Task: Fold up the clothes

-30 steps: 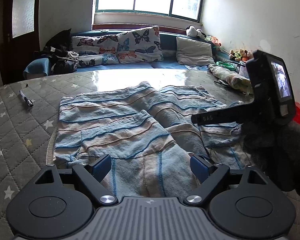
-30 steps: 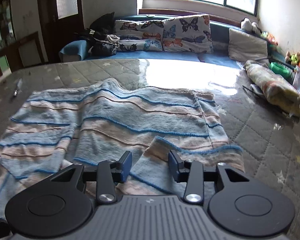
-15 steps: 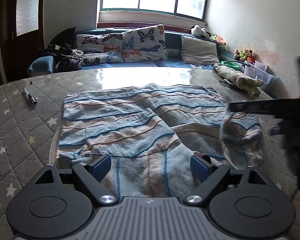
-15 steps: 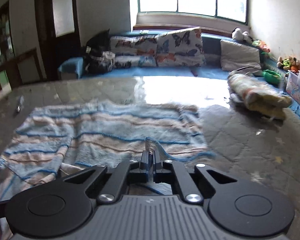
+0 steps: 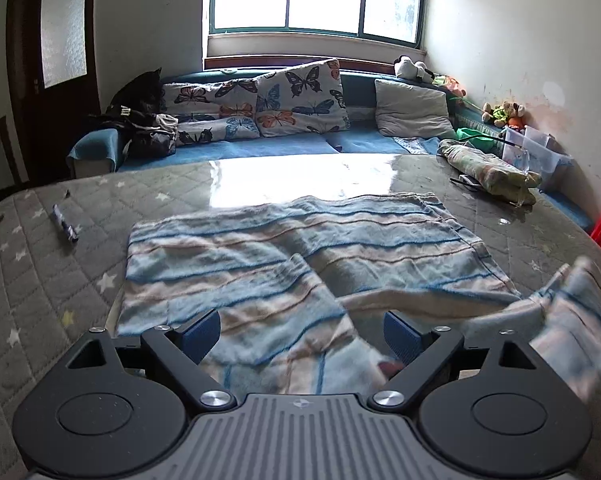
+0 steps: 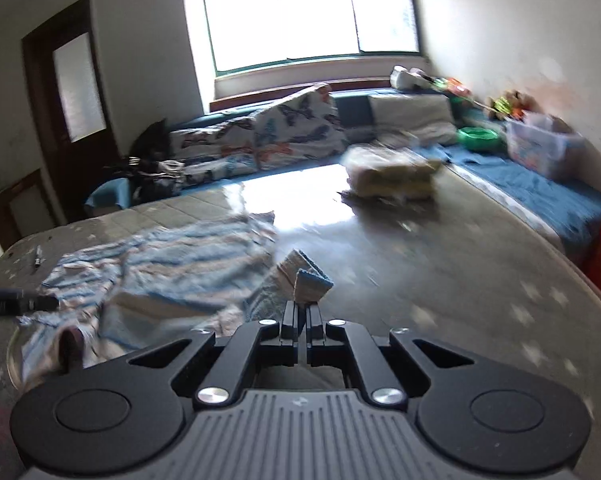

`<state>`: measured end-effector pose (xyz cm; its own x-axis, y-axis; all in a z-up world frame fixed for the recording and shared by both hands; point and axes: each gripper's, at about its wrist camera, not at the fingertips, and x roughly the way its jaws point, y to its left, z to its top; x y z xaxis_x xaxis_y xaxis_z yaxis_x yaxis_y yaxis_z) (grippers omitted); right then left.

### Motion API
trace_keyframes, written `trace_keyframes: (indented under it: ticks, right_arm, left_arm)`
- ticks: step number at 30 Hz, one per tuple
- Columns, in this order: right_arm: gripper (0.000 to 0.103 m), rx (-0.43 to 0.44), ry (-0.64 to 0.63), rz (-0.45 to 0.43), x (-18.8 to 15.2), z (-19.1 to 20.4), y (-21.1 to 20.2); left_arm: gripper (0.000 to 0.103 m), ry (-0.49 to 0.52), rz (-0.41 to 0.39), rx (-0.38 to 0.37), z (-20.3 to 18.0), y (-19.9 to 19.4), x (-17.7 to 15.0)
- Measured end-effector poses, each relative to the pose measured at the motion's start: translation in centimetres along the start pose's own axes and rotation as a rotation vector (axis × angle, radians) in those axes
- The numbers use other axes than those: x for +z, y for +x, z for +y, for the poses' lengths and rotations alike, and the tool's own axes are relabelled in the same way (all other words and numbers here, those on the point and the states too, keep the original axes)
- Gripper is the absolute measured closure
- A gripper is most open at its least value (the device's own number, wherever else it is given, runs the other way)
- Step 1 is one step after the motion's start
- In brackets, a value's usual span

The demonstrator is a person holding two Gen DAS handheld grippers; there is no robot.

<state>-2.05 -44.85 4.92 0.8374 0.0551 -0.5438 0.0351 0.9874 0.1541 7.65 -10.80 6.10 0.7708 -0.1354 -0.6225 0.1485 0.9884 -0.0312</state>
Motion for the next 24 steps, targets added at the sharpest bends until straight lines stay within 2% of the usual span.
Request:
trace_keyframes:
  ticks: [2,7,10,11,13,15,18,21,24]
  right_arm:
    - [0.100,-0.020,0.033,0.022,-1.3,-1.4,-0.3]
    - [0.100,-0.030,0.107,0.067,-3.8,-3.5,-0.6]
    - [0.100,-0.028,0.125,0.082,-4.6,-3.7,-0.4]
    - [0.100,-0.025,0.131,0.085,-4.7,-3.7,-0.3]
    - [0.099,-0.024,0.138,0.086,-4.7,-3.8,0.0]
    - [0.099,-0.023,0.141,0.089,-4.6,-3.9,0.3]
    - [0.099,-0.027,0.139,0.095,-4.6,-3.8,0.6]
    - [0.098,-0.029,0.141,0.094,-4.7,-3.8,0.7]
    - [0.099,-0.032,0.143,0.093,-4.8,-3.7,0.7]
  left_arm:
    - [0.013,0.004,0.014,0.014,-0.5,1.1,0.6]
    - [0.022,0.049,0.066,0.033,-1.8,4.0,1.2]
    - [0.037,0.083,0.103,0.041,-2.2,5.5,1.0]
    - [0.044,0.081,0.114,0.041,-2.0,5.8,0.9]
    - [0.052,0.075,0.136,0.041,-1.6,6.3,0.6]
    - [0.071,0.051,0.139,0.022,-1.0,6.3,0.4]
    - [0.088,0.021,0.123,0.004,-0.1,5.6,0.0]
    - [0.093,-0.025,0.094,-0.001,1.3,4.1,0.0]
    - [0.094,-0.066,0.061,0.003,2.7,2.3,-0.1]
